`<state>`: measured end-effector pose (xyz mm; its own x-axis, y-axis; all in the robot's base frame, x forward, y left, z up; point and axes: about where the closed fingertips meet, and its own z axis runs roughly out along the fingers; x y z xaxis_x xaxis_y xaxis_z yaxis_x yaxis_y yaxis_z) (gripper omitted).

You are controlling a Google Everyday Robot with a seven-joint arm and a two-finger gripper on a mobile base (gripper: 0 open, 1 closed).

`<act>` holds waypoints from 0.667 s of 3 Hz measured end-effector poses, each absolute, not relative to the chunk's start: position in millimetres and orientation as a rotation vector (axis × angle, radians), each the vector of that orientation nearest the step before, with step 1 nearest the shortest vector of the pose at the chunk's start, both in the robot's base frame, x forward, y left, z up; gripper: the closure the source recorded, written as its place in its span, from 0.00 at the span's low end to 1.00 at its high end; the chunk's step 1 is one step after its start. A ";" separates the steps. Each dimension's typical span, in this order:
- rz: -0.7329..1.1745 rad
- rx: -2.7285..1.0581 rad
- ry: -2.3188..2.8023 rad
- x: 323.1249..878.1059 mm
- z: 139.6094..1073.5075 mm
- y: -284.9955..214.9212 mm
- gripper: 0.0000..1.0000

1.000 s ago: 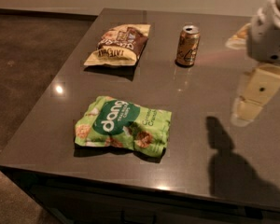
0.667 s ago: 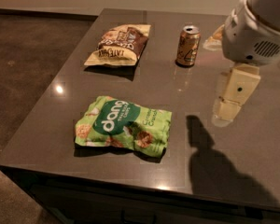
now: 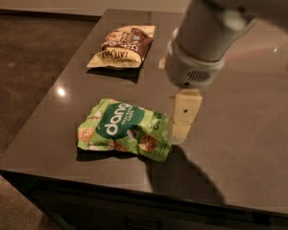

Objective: Pick green rice chip bag

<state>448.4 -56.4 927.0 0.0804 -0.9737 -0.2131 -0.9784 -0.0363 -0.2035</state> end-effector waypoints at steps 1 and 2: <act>0.019 -2.120 1.937 454.0 903.5 -39.3 0.00; 0.023 -2.160 1.944 458.0 880.0 -29.2 0.00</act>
Offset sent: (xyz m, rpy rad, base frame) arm 0.0159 0.0384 -0.0815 -0.0831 0.0801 0.0612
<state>458.0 -29.2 880.0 0.1170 -0.9788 -0.1679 -0.9826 -0.0895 -0.1628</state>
